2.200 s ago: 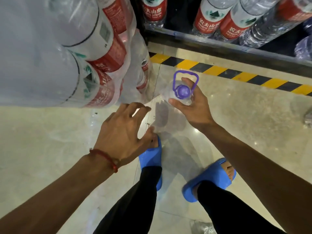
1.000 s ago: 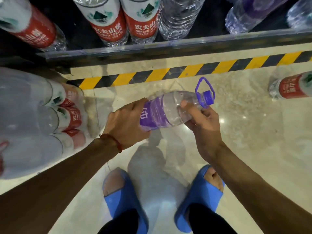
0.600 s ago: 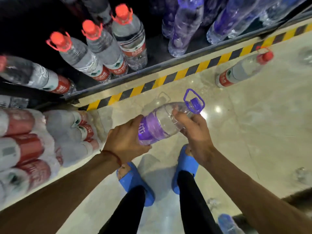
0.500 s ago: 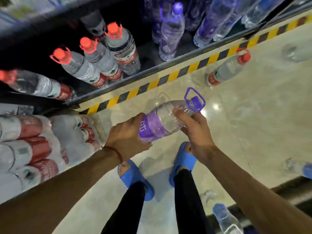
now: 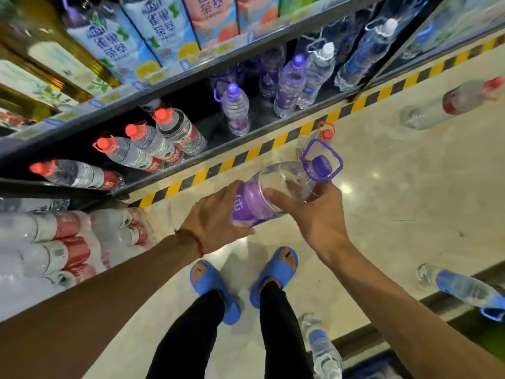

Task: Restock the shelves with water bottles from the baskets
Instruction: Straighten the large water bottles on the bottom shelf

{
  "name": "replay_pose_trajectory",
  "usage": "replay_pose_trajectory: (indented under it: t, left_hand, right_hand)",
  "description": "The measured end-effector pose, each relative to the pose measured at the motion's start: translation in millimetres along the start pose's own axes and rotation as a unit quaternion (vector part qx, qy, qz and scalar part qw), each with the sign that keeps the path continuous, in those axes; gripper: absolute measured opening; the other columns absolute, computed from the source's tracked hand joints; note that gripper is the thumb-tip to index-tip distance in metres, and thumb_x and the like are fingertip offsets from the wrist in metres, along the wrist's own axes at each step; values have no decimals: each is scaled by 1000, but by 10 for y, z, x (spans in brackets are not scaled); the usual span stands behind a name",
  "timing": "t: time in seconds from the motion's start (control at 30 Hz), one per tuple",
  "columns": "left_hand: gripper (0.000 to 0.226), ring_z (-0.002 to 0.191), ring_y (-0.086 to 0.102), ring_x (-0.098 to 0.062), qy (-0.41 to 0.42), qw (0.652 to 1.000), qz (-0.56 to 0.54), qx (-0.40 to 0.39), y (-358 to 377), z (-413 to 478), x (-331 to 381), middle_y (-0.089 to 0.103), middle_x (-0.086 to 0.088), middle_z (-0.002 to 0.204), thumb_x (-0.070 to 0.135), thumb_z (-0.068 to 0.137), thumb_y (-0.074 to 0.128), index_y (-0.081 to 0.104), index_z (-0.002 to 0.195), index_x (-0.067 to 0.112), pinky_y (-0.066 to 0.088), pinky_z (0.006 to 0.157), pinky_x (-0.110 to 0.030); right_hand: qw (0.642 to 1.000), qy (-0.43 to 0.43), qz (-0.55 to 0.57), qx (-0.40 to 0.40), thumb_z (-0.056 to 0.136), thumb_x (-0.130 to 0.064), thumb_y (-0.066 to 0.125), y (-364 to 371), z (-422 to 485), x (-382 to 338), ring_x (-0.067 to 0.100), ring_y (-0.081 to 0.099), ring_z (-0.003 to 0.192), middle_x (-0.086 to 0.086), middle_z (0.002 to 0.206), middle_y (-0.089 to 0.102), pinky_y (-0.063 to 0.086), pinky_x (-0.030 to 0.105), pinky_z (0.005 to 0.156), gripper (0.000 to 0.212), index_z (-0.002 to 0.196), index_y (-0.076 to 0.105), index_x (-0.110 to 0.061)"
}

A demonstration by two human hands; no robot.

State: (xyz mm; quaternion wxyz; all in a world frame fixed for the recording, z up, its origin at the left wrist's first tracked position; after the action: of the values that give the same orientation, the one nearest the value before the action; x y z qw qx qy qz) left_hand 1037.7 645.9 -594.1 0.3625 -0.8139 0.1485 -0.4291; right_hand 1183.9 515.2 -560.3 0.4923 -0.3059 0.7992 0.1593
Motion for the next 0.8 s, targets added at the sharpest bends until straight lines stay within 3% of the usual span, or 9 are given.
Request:
replay_pose_trajectory:
  t: [0.17,0.3,0.47,0.57,0.63,0.73,0.8]
  left_hand:
    - [84,106,65,-20,-9,1000,-26,13,38,336,179,65,7,124,48,69,89,44,137,30,44,81,-24]
    - [90,112,62,-17,-6,998,-63,10,101,675,223,63,5,130,45,69,90,43,143,25,40,88,-19]
    - [86,111,62,-22,-22,998,-55,-4,169,1233,40,63,5,128,45,70,88,43,141,28,38,81,-24]
    - [89,114,62,-25,-13,1000,-16,-2,332,1525,-152,64,4,128,52,68,86,40,141,29,34,82,-28]
    - [92,114,63,-27,-12,1000,-1,1,499,1749,-333,65,4,129,56,67,85,39,142,29,39,85,-31]
    - [96,117,63,-29,-18,1000,11,15,785,2074,-626,63,4,135,57,67,85,38,147,31,46,91,-35]
    - [100,123,59,-23,-24,999,20,37,1015,2243,-837,60,7,140,55,69,87,36,153,30,39,94,-24]
  right_hand:
    - [999,-42,-15,-12,71,-7,95,-186,193,-325,2,75,87,-18,89,79,56,14,73,44,100,70,-28]
    - [997,-68,-46,2,70,-9,96,-249,476,-445,0,75,91,-27,90,76,56,14,76,48,98,68,-36]
    - [995,-86,-48,9,72,-7,95,-202,952,-428,8,77,91,-14,94,80,58,21,79,44,101,72,-29]
    - [994,-84,-56,30,73,-14,96,-211,1265,-198,15,77,91,-3,98,80,62,34,83,41,107,75,-19]
    - [994,-90,-59,34,73,-16,96,-220,1516,46,17,77,92,-2,98,80,63,40,85,41,107,75,-16]
    - [993,-105,-46,33,71,-17,97,-201,1894,434,18,78,93,-1,99,81,63,42,86,41,106,76,-15]
    - [992,-121,-45,13,71,-13,96,-144,2169,738,15,78,91,-2,97,81,62,35,81,37,102,76,-14]
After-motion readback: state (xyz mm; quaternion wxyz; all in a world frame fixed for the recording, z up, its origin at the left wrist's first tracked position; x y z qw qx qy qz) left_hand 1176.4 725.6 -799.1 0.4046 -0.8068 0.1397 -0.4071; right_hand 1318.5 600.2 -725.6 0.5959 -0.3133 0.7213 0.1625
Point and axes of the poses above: each hand's wrist, its own z-axis towards the middle knuckle, its own y-axis out of the palm, x = y × z, the point moved 8 cm from there along z, towards the middle knuckle
